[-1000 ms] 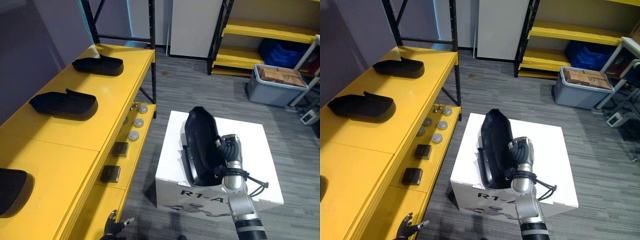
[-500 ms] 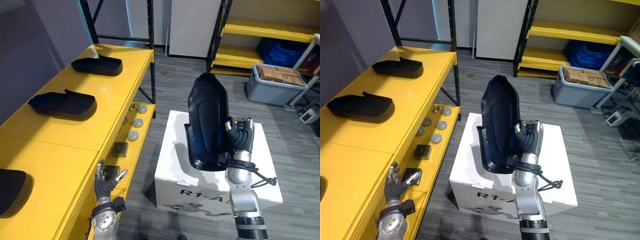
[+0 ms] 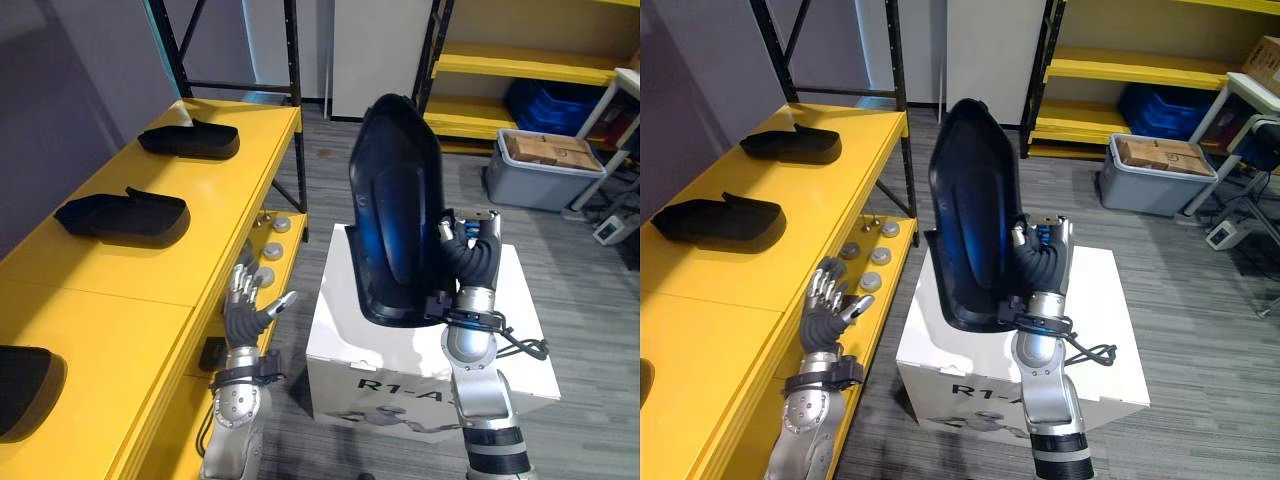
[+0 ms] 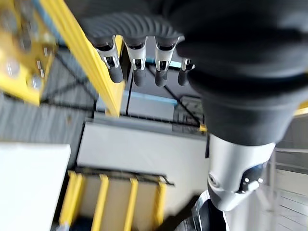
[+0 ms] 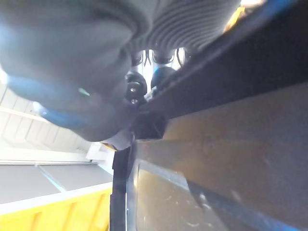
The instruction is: Walk over and take plastic housings, then place them on the shelf
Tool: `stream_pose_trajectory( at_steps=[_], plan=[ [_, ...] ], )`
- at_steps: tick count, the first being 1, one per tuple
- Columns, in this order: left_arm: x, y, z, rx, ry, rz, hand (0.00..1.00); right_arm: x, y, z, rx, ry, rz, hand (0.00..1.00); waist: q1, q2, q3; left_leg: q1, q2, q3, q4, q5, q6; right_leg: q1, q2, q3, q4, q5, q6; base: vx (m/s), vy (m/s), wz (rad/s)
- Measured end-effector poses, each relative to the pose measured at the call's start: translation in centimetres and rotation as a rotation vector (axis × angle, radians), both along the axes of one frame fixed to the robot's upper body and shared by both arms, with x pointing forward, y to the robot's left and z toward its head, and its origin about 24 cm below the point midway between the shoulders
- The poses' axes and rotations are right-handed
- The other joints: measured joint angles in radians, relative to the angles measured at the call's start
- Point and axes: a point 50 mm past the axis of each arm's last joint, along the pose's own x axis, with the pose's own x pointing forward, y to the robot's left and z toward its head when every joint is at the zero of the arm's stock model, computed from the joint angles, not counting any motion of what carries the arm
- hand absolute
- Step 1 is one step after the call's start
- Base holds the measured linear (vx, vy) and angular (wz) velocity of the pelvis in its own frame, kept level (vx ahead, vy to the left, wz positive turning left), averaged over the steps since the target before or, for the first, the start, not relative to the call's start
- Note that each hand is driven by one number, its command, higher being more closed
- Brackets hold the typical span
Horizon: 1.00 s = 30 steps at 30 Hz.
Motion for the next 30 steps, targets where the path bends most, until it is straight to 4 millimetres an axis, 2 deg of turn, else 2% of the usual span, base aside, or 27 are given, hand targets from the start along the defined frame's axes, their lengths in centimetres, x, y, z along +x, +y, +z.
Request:
stream_pose_trajectory(
  at_steps=[4,8,14,18,19,25,26,30],
  plan=[
    [0.6,-1.0,0.4,-0.039,-0.013,-0.060,0.00,-0.1,1.4,0.3,-0.016,-0.012,0.073,1.00,-0.001,0.006,-0.004,0.000,0.000,0.004,0.000,0.000,0.000,-0.002,0.000,0.006,0.000,0.001,0.001,0.00,0.001,-0.02],
    [1.2,-2.0,-0.1,-0.050,0.015,-0.114,0.00,-0.2,2.8,0.4,-0.012,-0.014,0.144,1.00,-0.001,0.014,-0.014,0.000,0.000,0.020,-0.001,0.000,0.001,-0.010,0.001,0.021,0.000,0.007,0.002,0.00,0.023,-0.11],
    [2.1,-4.0,0.2,-0.078,0.018,-0.204,0.00,-0.4,3.9,0.4,-0.026,-0.013,0.203,1.00,-0.009,0.015,-0.016,-0.001,0.000,0.025,0.000,0.000,0.001,-0.019,0.002,0.026,-0.005,0.011,0.002,-0.01,0.018,-0.03],
    [2.2,-4.4,0.1,-0.098,0.028,-0.226,0.00,-0.6,4.6,0.3,-0.034,-0.007,0.243,1.00,-0.020,0.015,-0.023,-0.010,0.001,0.028,0.000,0.000,0.001,-0.030,0.003,0.028,-0.005,0.012,0.001,0.01,0.016,-0.02],
    [2.2,-4.5,0.0,-0.118,0.039,-0.232,1.00,-0.6,4.6,0.2,-0.035,-0.002,0.245,1.00,-0.021,0.016,-0.033,-0.015,0.001,0.028,0.000,0.000,0.001,-0.030,0.003,0.029,0.000,0.013,0.002,0.06,0.020,-0.01],
    [2.5,-4.7,0.2,-0.178,0.044,-0.260,1.00,-0.9,4.8,-0.7,-0.034,0.032,0.256,1.00,-0.027,0.017,-0.045,-0.015,0.000,0.029,0.001,0.000,0.001,-0.030,0.001,0.031,0.000,0.014,0.003,0.02,0.007,0.00],
    [2.5,-4.7,0.2,-0.183,0.047,-0.261,1.00,-0.9,4.8,-0.9,-0.035,0.040,0.257,0.00,-0.027,0.017,-0.045,-0.015,0.000,0.029,0.003,0.000,0.001,-0.029,0.001,0.031,0.000,0.015,0.004,0.00,0.000,0.00],
    [2.6,-4.3,0.0,-0.192,0.058,-0.245,1.00,-1.1,5.1,-1.1,-0.052,0.040,0.280,0.00,-0.030,0.017,-0.046,-0.015,0.000,0.029,0.009,-0.001,0.001,-0.031,0.002,0.031,-0.003,0.017,0.003,-0.03,0.016,0.00]
  ],
)
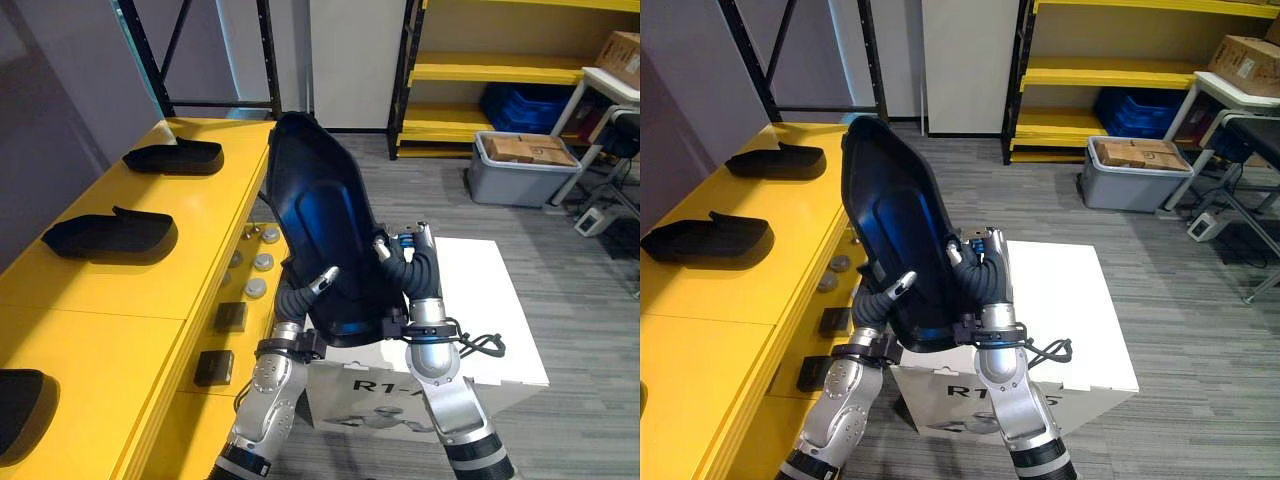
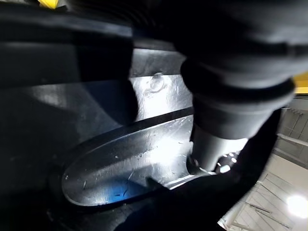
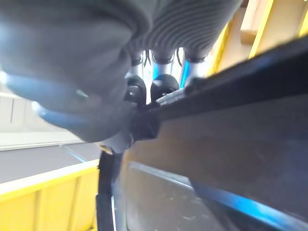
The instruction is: Walk over and take plastic housings, then place them on the shelf
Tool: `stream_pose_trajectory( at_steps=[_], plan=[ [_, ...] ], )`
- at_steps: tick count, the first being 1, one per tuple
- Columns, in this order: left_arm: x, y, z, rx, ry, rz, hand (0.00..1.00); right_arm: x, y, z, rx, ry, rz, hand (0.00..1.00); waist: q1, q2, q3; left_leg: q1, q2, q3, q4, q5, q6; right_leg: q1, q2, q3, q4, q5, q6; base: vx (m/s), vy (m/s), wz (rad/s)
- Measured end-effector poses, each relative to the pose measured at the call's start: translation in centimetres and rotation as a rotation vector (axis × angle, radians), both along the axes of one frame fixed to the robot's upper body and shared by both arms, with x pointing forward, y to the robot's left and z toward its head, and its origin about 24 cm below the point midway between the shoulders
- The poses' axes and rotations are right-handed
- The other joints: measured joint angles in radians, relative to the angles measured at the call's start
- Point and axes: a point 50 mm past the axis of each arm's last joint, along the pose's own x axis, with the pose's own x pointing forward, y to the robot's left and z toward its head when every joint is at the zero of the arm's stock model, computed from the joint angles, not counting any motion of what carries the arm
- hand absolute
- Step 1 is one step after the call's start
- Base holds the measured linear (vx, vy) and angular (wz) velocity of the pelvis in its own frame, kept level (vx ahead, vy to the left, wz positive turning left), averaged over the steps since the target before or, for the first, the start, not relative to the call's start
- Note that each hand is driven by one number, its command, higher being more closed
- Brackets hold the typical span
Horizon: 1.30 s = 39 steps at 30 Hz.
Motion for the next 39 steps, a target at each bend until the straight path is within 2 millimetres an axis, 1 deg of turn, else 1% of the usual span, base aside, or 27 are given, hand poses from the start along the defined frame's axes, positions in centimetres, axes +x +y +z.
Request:
stream_pose_trajectory(
  at_steps=[4,7,11,13,15,16,17,18,19,20,21,22,23,25,26,28,29,31,32,33,34,35,36,37,39],
  plan=[
    [0.1,0.3,-0.2,0.013,0.013,0.014,1.00,-0.3,0.3,0.1,-0.019,-0.028,0.035,0.00,-0.003,0.002,-0.005,0.000,0.001,0.001,0.002,0.000,0.000,-0.001,0.000,0.000,-0.002,0.001,-0.001,-0.02,0.013,0.00],
    [0.1,0.4,-0.3,0.047,0.020,0.016,1.00,-0.3,0.1,0.1,-0.002,-0.025,0.054,0.00,-0.003,0.003,-0.012,0.000,0.001,0.005,0.002,0.000,0.000,-0.003,0.001,0.004,-0.002,0.002,-0.001,0.01,0.020,-0.03],
    [0.2,0.8,-0.1,0.094,-0.003,0.031,1.00,0.1,-1.4,0.2,0.000,-0.011,0.050,0.00,-0.002,0.002,-0.015,0.000,0.001,0.010,0.001,0.000,0.000,0.001,0.001,0.010,0.003,0.005,0.000,0.01,0.010,-0.03],
    [0.2,0.8,0.0,0.141,-0.028,0.026,1.00,-0.2,-3.0,0.7,0.030,-0.017,0.049,0.00,0.000,0.002,-0.015,0.000,0.001,0.010,0.001,0.000,0.000,0.002,0.001,0.011,0.003,0.006,0.000,0.00,0.000,0.00],
    [0.0,0.9,0.3,0.176,-0.056,0.026,1.00,-0.5,-4.1,1.2,0.046,-0.031,0.059,0.00,0.000,0.002,-0.015,0.001,0.001,0.012,0.001,0.000,0.000,0.001,0.001,0.012,0.003,0.006,0.000,0.00,0.000,-0.02],
    [-0.1,1.1,0.5,0.184,-0.068,0.031,1.00,-0.8,-5.0,1.8,0.057,-0.055,0.049,0.00,-0.002,0.002,-0.015,0.001,0.002,0.015,0.000,0.000,0.000,0.001,0.002,0.015,0.003,0.006,0.001,0.00,0.000,-0.05],
    [-0.3,1.6,0.4,0.184,-0.068,0.051,1.00,-1.0,-6.2,2.5,0.094,-0.087,0.013,0.00,-0.004,0.002,-0.015,0.002,0.002,0.016,0.000,0.000,0.000,0.000,0.002,0.016,0.003,0.006,0.000,0.00,0.000,-0.05],
    [-0.6,2.6,0.1,0.195,-0.058,0.089,1.00,-1.4,-8.6,3.4,0.144,-0.141,-0.063,0.00,-0.006,0.002,-0.015,0.002,0.003,0.018,0.000,0.000,0.000,0.000,0.003,0.017,0.003,0.006,0.001,0.00,0.000,-0.04],
    [-0.7,3.2,-0.1,0.205,-0.049,0.115,1.00,-1.7,-10.0,3.9,0.163,-0.167,-0.108,0.00,-0.006,0.002,-0.015,0.002,0.003,0.018,-0.001,0.000,0.000,0.000,0.003,0.018,0.003,0.006,0.001,0.01,0.013,-0.04],
    [-1.3,5.1,-0.8,0.220,-0.015,0.188,1.00,-2.7,-13.3,4.6,0.180,-0.216,-0.224,0.00,-0.014,0.002,-0.015,0.002,0.004,0.021,-0.002,-0.001,-0.001,-0.002,0.004,0.020,0.003,0.006,0.001,0.01,0.025,-0.05],
    [-1.9,6.6,-1.2,0.235,0.008,0.244,1.00,-3.5,-15.3,4.7,0.169,-0.228,-0.297,0.00,-0.019,0.002,-0.015,0.001,0.005,0.024,-0.003,-0.001,-0.002,-0.005,0.005,0.022,0.002,0.005,0.001,0.01,0.029,-0.06],
    [-2.1,7.1,-1.2,0.240,0.011,0.260,1.00,-3.9,-16.0,4.6,0.164,-0.227,-0.324,0.00,-0.020,0.002,-0.015,0.000,0.005,0.024,-0.003,-0.001,-0.002,-0.007,0.006,0.023,0.002,0.005,0.001,0.02,0.023,-0.04],
    [-2.4,7.6,-1.1,0.251,0.010,0.283,1.00,-4.6,-17.2,4.2,0.158,-0.217,-0.376,0.00,-0.021,0.002,-0.015,0.000,0.006,0.024,-0.004,-0.001,-0.002,-0.007,0.006,0.023,0.002,0.005,0.001,0.00,0.000,0.00],
    [-3.1,8.2,-0.6,0.265,-0.013,0.313,1.00,-5.6,-19.5,2.9,0.176,-0.162,-0.468,0.00,-0.022,0.001,-0.016,-0.001,0.006,0.025,-0.005,-0.002,-0.002,-0.014,0.006,0.023,0.001,0.005,0.001,0.00,0.000,0.00],
    [-3.2,8.2,-0.4,0.264,-0.019,0.315,1.00,-5.8,-20.2,2.3,0.182,-0.137,-0.499,0.00,-0.022,0.001,-0.016,-0.001,0.005,0.025,-0.005,-0.002,-0.002,-0.014,0.006,0.023,-0.001,0.003,0.004,0.00,0.000,0.00],
    [-3.8,8.8,-0.1,0.268,-0.032,0.334,1.00,-6.8,-22.8,-0.7,0.219,-0.009,-0.622,0.00,-0.029,0.002,-0.019,-0.002,0.005,0.025,-0.006,-0.002,-0.003,-0.016,0.005,0.023,-0.002,0.001,0.006,0.00,0.000,0.00],
    [-4.0,9.0,-0.1,0.271,-0.034,0.342,1.00,-7.2,-23.5,-1.7,0.234,0.033,-0.655,0.00,-0.030,0.002,-0.020,-0.002,0.005,0.025,-0.006,-0.003,-0.003,-0.017,0.005,0.023,-0.002,0.001,0.006,0.00,0.000,0.00],
    [-4.9,10.0,-0.2,0.282,-0.021,0.377,1.00,-9.2,-25.3,-6.2,0.279,0.229,-0.766,0.00,-0.033,0.006,-0.035,-0.018,0.007,0.026,-0.005,-0.004,-0.005,-0.033,0.005,0.024,-0.002,-0.003,0.011,0.00,0.000,0.00],
    [-5.2,10.2,-0.3,0.286,-0.018,0.386,1.00,-9.8,-25.5,-7.3,0.289,0.280,-0.788,0.00,-0.033,0.007,-0.036,-0.021,0.008,0.026,-0.005,-0.004,-0.005,-0.035,0.005,0.024,-0.002,-0.003,0.011,0.00,0.000,0.00],
    [-5.5,10.4,-0.5,0.290,-0.012,0.389,1.00,-10.7,-25.8,-9.0,0.306,0.363,-0.813,0.00,-0.034,0.009,-0.037,-0.023,0.009,0.027,-0.005,-0.004,-0.006,-0.037,0.005,0.024,-0.002,-0.003,0.011,0.00,0.000,0.00],
    [-6.0,10.5,-0.8,0.295,0.006,0.390,1.00,-12.2,-25.9,-12.0,0.356,0.505,-0.846,0.00,-0.033,0.009,-0.037,-0.022,0.010,0.027,-0.005,-0.005,-0.007,-0.037,0.006,0.024,-0.001,-0.003,0.010,0.00,0.000,0.00],
    [-6.2,10.5,-0.9,0.296,0.012,0.391,1.00,-12.8,-25.8,-13.2,0.374,0.558,-0.857,0.00,-0.033,0.009,-0.037,-0.022,0.010,0.028,-0.005,-0.005,-0.007,-0.037,0.006,0.024,-0.001,-0.003,0.010,0.03,0.011,-0.01],
    [-6.5,10.5,-1.0,0.298,0.019,0.384,1.00,-13.8,-25.4,-15.4,0.409,0.664,-0.866,0.00,-0.032,0.009,-0.037,-0.022,0.015,0.029,-0.004,-0.005,-0.007,-0.036,0.007,0.025,0.003,-0.002,0.009,0.00,0.000,0.00],
    [-6.6,10.5,-1.1,0.299,0.020,0.381,1.00,-14.3,-25.0,-16.3,0.425,0.711,-0.863,0.00,-0.032,0.009,-0.037,-0.021,0.015,0.030,-0.004,-0.005,-0.007,-0.036,0.007,0.025,0.003,0.000,0.006,0.00,0.000,0.00],
    [-7.0,10.4,-0.9,0.304,0.014,0.370,1.00,-16.3,-23.0,-20.0,0.510,0.893,-0.828,0.00,-0.029,0.009,-0.040,-0.019,0.017,0.033,0.003,-0.009,-0.008,-0.030,0.007,0.024,0.004,0.001,0.005,0.00,0.000,0.00]
  ],
)
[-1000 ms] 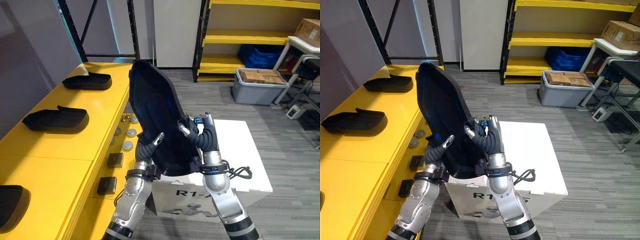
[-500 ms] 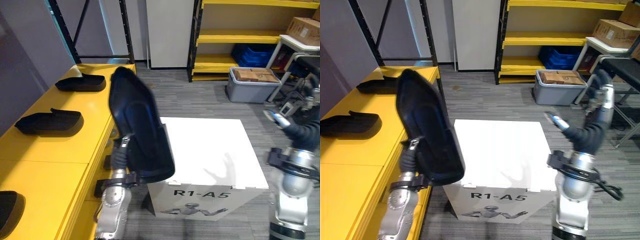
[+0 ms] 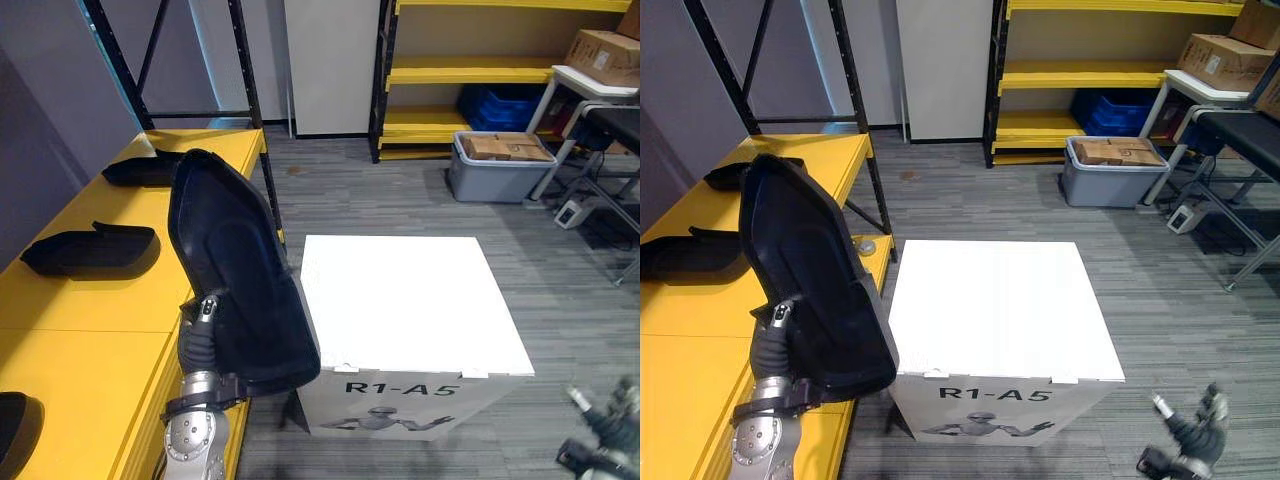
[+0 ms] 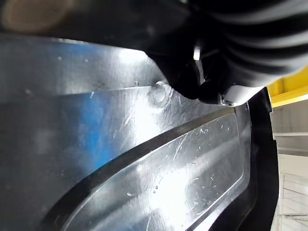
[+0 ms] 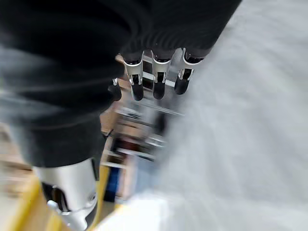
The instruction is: Walk over and take plastic housings, then place them on the shelf
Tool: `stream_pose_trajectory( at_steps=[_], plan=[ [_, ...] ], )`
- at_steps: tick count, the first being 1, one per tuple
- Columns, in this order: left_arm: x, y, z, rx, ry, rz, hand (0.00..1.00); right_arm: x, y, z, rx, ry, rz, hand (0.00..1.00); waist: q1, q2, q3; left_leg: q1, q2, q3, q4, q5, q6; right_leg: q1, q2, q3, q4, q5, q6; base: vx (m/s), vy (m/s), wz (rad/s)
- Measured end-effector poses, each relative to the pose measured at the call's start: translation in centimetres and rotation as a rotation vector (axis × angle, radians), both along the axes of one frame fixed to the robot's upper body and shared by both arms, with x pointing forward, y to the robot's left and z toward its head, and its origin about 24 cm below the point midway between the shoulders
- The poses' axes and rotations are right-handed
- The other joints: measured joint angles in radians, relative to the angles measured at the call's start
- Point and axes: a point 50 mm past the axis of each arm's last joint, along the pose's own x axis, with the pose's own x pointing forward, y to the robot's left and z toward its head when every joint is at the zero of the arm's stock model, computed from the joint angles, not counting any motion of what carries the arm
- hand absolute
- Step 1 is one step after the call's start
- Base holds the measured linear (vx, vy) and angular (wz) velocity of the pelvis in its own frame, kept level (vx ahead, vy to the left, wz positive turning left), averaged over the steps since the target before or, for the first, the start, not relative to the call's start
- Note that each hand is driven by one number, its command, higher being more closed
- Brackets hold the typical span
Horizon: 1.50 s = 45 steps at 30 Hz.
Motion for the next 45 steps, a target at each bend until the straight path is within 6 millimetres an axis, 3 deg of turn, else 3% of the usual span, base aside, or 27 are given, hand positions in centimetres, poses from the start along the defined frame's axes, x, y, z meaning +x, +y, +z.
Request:
stream_pose_trajectory(
  at_steps=[3,5,10,15,17,20,21,22,23,24,25,26,27,28,29,30,32,35,36,37,38,40,42,44,45],
  plan=[
    [-0.6,0.0,0.3,0.002,-0.009,-0.008,1.00,-2.0,3.0,-3.7,0.183,0.120,0.021,0.00,0.002,-0.002,-0.007,0.001,0.004,0.006,0.018,-0.012,0.000,0.016,0.001,0.000,0.000,-0.004,0.005,0.00,0.000,0.00],
    [-0.7,-0.4,0.3,-0.007,-0.008,-0.022,1.00,-3.2,6.1,-5.8,0.308,0.195,0.075,0.00,0.010,-0.006,-0.010,0.003,0.006,0.006,0.035,-0.021,-0.002,0.029,0.001,-0.002,0.000,-0.006,0.004,0.01,0.034,0.01],
    [-0.6,-1.3,0.3,-0.043,-0.016,-0.038,1.00,-3.4,10.3,-7.7,0.455,0.272,0.206,0.00,0.021,-0.009,-0.020,0.002,0.008,-0.003,0.042,-0.039,-0.006,0.035,0.000,-0.021,0.013,-0.022,0.002,-0.02,0.025,0.07],
    [-0.5,-2.2,0.9,-0.056,-0.046,-0.071,1.00,-3.2,11.3,-8.5,0.482,0.325,0.246,0.00,0.050,-0.018,-0.016,-0.015,-0.012,-0.113,0.044,-0.011,-0.003,0.033,-0.030,-0.149,0.112,-0.088,-0.001,0.01,-0.003,0.78],
    [-0.4,-2.1,1.4,-0.055,-0.066,-0.067,1.00,-2.4,11.6,-8.7,0.481,0.331,0.265,0.00,0.062,-0.030,-0.007,-0.043,-0.035,-0.199,0.056,0.010,-0.006,0.028,-0.056,-0.234,0.157,-0.123,0.001,0.00,-0.013,1.43],
    [-0.5,-2.0,2.1,-0.058,-0.099,-0.051,1.00,-0.2,11.7,-8.4,0.455,0.307,0.317,0.00,0.107,-0.030,0.023,-0.107,-0.066,-0.276,0.077,0.024,-0.011,0.006,-0.099,-0.343,0.223,-0.167,0.007,-0.03,0.021,1.23],
    [-0.5,-2.1,2.6,-0.059,-0.118,-0.052,1.00,0.7,11.7,-8.3,0.443,0.291,0.329,0.00,0.110,-0.031,0.037,-0.133,-0.037,-0.173,0.082,-0.001,0.005,0.003,-0.119,-0.402,0.239,-0.173,0.008,-0.05,0.047,1.45],
    [-0.5,-2.2,3.0,-0.064,-0.141,-0.055,1.00,1.1,11.7,-8.2,0.434,0.290,0.330,0.00,0.108,-0.039,0.045,-0.169,0.008,-0.001,0.118,-0.019,0.009,-0.002,-0.144,-0.465,0.247,-0.174,0.007,-0.03,0.096,1.91],
    [-0.1,-2.8,3.4,-0.087,-0.167,-0.066,1.00,1.5,11.4,-8.2,0.417,0.301,0.342,0.00,0.108,-0.029,0.060,-0.219,0.101,0.237,0.256,-0.042,0.043,-0.002,-0.175,-0.530,0.273,-0.183,0.016,0.04,0.224,1.93],
    [0.3,-3.7,3.8,-0.108,-0.191,-0.098,1.00,1.4,10.9,-8.2,0.401,0.307,0.337,0.00,0.105,-0.012,0.058,-0.226,0.173,0.375,0.360,-0.044,0.085,0.001,-0.200,-0.585,0.323,-0.209,0.036,0.07,0.249,1.56],
    [0.5,-4.2,4.1,-0.114,-0.206,-0.120,1.00,1.7,10.4,-8.0,0.387,0.305,0.340,0.00,0.102,0.003,0.057,-0.233,0.173,0.388,0.370,-0.048,0.063,0.003,-0.210,-0.610,0.358,-0.227,0.051,0.04,0.277,1.59],
    [1.1,-5.0,4.6,-0.114,-0.236,-0.167,1.00,2.0,10.4,-8.1,0.386,0.307,0.341,0.00,0.077,0.003,0.071,-0.251,0.132,0.359,0.359,-0.048,0.065,0.009,-0.235,-0.637,0.386,-0.258,0.046,-0.03,0.214,1.69],
    [1.7,-5.4,4.6,-0.105,-0.244,-0.196,1.00,1.7,10.8,-8.5,0.408,0.327,0.333,0.00,0.051,-0.031,0.068,-0.227,0.065,0.331,0.249,-0.035,0.063,0.022,-0.275,-0.667,0.355,-0.252,0.061,-0.05,0.211,1.71],
    [2.1,-5.6,4.5,-0.100,-0.239,-0.207,1.00,1.5,11.0,-8.7,0.421,0.335,0.323,0.00,0.049,-0.046,0.070,-0.213,0.054,0.368,0.231,-0.036,0.067,0.039,-0.287,-0.702,0.328,-0.238,0.069,-0.02,0.173,1.37],
    [2.5,-6.0,4.5,-0.100,-0.241,-0.228,1.00,1.3,10.8,-8.7,0.421,0.337,0.313,0.00,0.044,-0.033,0.072,-0.208,0.069,0.396,0.273,-0.043,0.077,0.060,-0.293,-0.738,0.317,-0.228,0.080,0.04,0.108,1.06],
    [2.8,-6.3,4.5,-0.105,-0.240,-0.234,1.00,1.4,10.8,-8.8,0.427,0.343,0.311,0.00,0.036,-0.021,0.084,-0.201,0.053,0.374,0.264,-0.046,0.056,0.080,-0.299,-0.754,0.320,-0.222,0.092,0.05,0.143,0.85],
    [3.0,-6.3,4.0,-0.103,-0.218,-0.229,1.00,1.7,11.0,-8.8,0.432,0.341,0.318,0.00,0.037,-0.021,0.084,-0.204,0.027,0.368,0.269,-0.058,0.070,0.082,-0.317,-0.753,0.324,-0.210,0.088,0.04,0.210,0.36],
    [3.7,-7.1,4.0,-0.101,-0.212,-0.269,1.00,1.4,10.4,-9.0,0.420,0.362,0.308,0.00,0.021,-0.025,0.088,-0.220,-0.017,0.331,0.297,-0.096,0.095,0.088,-0.384,-0.775,0.408,-0.207,0.091,0.05,0.207,0.47],
    [3.8,-7.7,4.2,-0.099,-0.218,-0.301,1.00,1.0,10.3,-9.0,0.414,0.374,0.309,0.00,0.009,-0.027,0.089,-0.208,-0.044,0.311,0.288,-0.109,0.096,0.079,-0.420,-0.740,0.474,-0.210,0.075,0.05,0.212,0.57],
    [3.8,-8.1,4.3,-0.091,-0.221,-0.328,1.00,0.5,10.2,-9.1,0.413,0.390,0.309,0.00,0.002,-0.029,0.091,-0.188,-0.068,0.287,0.271,-0.112,0.107,0.043,-0.451,-0.638,0.572,-0.201,0.007,0.06,0.207,0.59],
    [3.8,-8.4,4.3,-0.090,-0.222,-0.344,1.00,0.2,10.2,-9.2,0.418,0.391,0.305,0.00,-0.004,-0.023,0.092,-0.181,-0.072,0.269,0.267,-0.114,0.111,0.007,-0.443,-0.551,0.621,-0.211,-0.022,0.08,0.153,0.72],
    [4.2,-9.3,4.3,-0.084,-0.224,-0.387,1.00,-0.1,10.3,-9.2,0.416,0.400,0.313,0.00,-0.023,-0.029,0.100,-0.147,-0.084,0.199,0.233,-0.108,0.116,-0.075,-0.281,-0.189,0.675,-0.322,0.007,0.10,0.044,0.79],
    [4.4,-9.5,4.3,-0.084,-0.219,-0.394,1.00,-0.8,10.7,-9.2,0.422,0.399,0.313,0.00,-0.025,-0.041,0.096,-0.123,-0.099,0.158,0.209,-0.099,0.110,-0.127,-0.168,0.002,0.681,-0.367,0.025,0.10,-0.027,0.67],
    [4.3,-10.0,4.3,-0.091,-0.221,-0.402,1.00,-1.8,11.0,-9.1,0.420,0.408,0.321,0.00,-0.039,-0.054,0.088,-0.121,-0.127,0.097,0.208,-0.102,0.105,-0.164,-0.104,0.105,0.637,-0.375,0.036,0.15,-0.116,1.12],
    [4.3,-10.1,4.4,-0.092,-0.224,-0.405,1.00,-2.2,11.3,-9.0,0.427,0.408,0.323,0.00,-0.035,-0.072,0.080,-0.122,-0.148,0.068,0.219,-0.107,0.097,-0.163,-0.116,0.097,0.560,-0.345,0.028,0.18,-0.168,1.05]
  ],
)
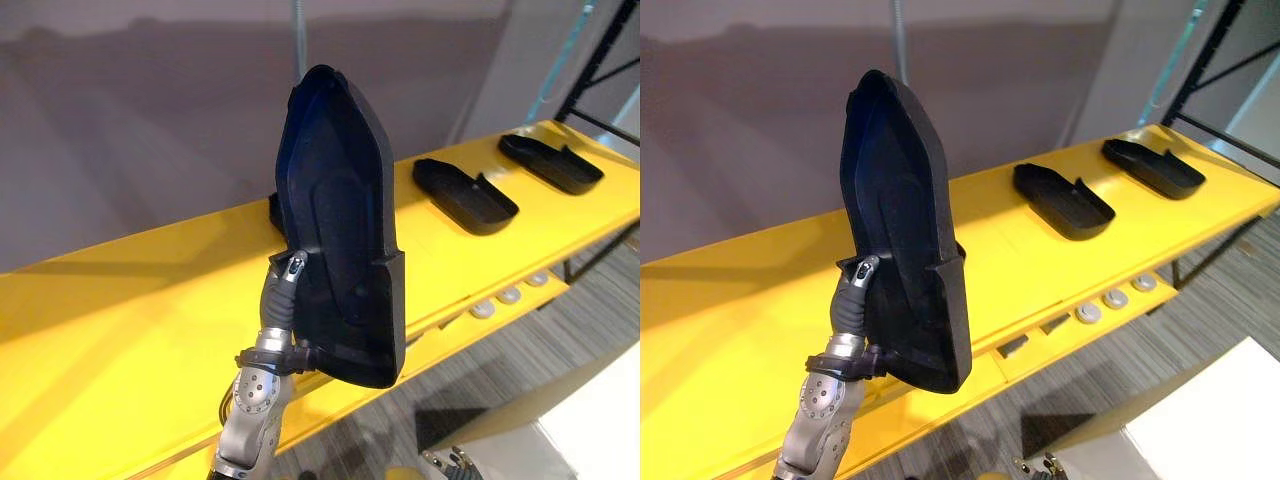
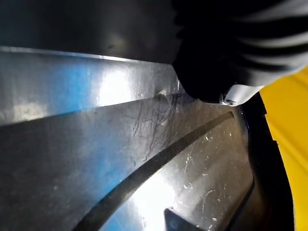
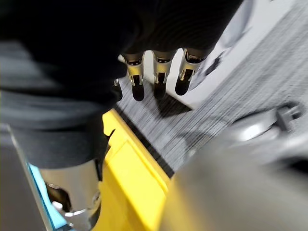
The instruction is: Walk over and take plastic housings, then place them on the shelf
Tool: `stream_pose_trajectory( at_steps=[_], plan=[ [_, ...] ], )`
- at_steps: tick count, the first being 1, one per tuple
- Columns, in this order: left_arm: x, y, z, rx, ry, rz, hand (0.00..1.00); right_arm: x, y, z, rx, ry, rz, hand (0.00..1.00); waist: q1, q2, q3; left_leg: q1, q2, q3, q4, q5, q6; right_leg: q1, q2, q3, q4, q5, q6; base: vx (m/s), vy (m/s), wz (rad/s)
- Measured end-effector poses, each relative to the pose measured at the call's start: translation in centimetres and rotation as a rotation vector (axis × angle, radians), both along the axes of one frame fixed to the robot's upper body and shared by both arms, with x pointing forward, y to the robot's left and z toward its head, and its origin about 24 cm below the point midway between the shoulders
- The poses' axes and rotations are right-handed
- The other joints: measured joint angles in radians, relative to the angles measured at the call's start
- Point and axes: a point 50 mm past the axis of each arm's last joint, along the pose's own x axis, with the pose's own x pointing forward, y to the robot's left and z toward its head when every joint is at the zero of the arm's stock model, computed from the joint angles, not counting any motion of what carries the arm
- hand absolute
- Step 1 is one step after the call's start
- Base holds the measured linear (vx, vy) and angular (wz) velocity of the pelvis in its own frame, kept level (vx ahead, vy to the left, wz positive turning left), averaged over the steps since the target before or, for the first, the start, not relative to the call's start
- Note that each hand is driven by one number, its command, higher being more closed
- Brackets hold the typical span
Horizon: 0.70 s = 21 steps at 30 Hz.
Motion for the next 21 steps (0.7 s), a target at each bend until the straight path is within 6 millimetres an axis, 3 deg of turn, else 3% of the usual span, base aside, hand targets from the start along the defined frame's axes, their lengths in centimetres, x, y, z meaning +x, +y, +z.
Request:
stream_pose_trajectory(
  at_steps=[2,3,7,10,13,17,18,19,20,21],
  plan=[
    [-0.1,0.1,-0.1,-0.007,0.005,0.008,1.00,-0.4,0.2,0.0,0.005,0.008,0.004,0.00,0.009,0.000,-0.006,-0.009,0.003,-0.026,0.046,-0.023,-0.014,0.040,-0.006,-0.034,-0.052,0.000,0.029,0.18,-0.174,0.64],
    [-0.1,0.1,0.0,-0.011,0.001,0.013,1.00,-0.4,0.1,0.0,0.001,0.007,0.009,0.00,0.015,0.002,-0.022,-0.027,0.028,-0.016,0.079,-0.037,-0.036,0.063,0.004,-0.069,-0.093,0.008,0.019,0.20,-0.192,0.59],
    [-0.3,0.1,0.5,-0.031,-0.018,0.013,1.00,0.9,0.8,0.5,0.015,-0.045,0.020,0.00,0.053,-0.002,-0.040,-0.007,0.062,0.005,0.082,-0.042,-0.040,0.129,0.029,-0.113,-0.156,0.017,0.011,0.14,-0.126,0.28],
    [-0.5,0.2,0.3,-0.031,-0.008,0.019,1.00,1.1,1.3,0.5,0.027,-0.051,0.036,0.00,0.075,-0.005,-0.054,0.016,0.065,0.001,0.055,-0.040,-0.044,0.171,0.034,-0.133,-0.200,0.029,0.008,0.10,-0.041,0.14],
    [-0.7,0.3,0.3,-0.017,-0.011,0.031,1.00,1.0,1.5,0.4,0.032,-0.048,0.040,0.00,0.077,-0.009,-0.052,0.031,0.060,-0.040,0.046,-0.039,-0.045,0.200,0.035,-0.169,-0.205,0.032,0.012,0.05,-0.011,0.40],
    [-0.9,0.9,1.2,0.003,-0.057,0.075,1.00,1.3,1.5,0.4,0.030,-0.054,0.040,0.00,0.096,-0.014,-0.039,-0.018,0.053,-0.099,0.098,-0.038,-0.046,0.209,0.031,-0.243,-0.204,0.032,0.012,-0.01,-0.034,0.60],
    [-1.0,1.4,1.6,0.004,-0.076,0.103,1.00,1.8,1.6,0.4,0.030,-0.061,0.044,0.00,0.099,-0.026,-0.031,-0.042,0.055,-0.092,0.114,-0.040,-0.073,0.204,0.022,-0.248,-0.210,0.035,0.007,-0.09,-0.016,0.47],
    [-1.0,1.7,2.0,0.002,-0.097,0.133,1.00,2.5,1.6,0.5,0.026,-0.069,0.051,0.00,0.093,-0.028,-0.029,-0.077,0.115,0.009,0.171,-0.083,-0.058,0.191,0.019,-0.269,-0.215,0.036,0.003,-0.09,-0.061,0.47],
    [-0.9,1.8,2.1,0.003,-0.101,0.140,1.00,2.9,1.7,0.4,0.026,-0.070,0.057,0.00,0.091,-0.023,-0.024,-0.091,0.158,0.056,0.207,-0.096,-0.062,0.189,0.018,-0.276,-0.216,0.032,-0.003,-0.07,-0.065,0.34],
    [-0.8,2.1,1.8,0.007,-0.090,0.153,1.00,3.4,1.5,0.3,0.019,-0.064,0.065,0.00,0.089,-0.027,-0.016,-0.106,0.239,0.108,0.253,-0.103,-0.070,0.187,0.010,-0.285,-0.215,0.029,-0.009,-0.03,-0.038,0.23]
  ],
)
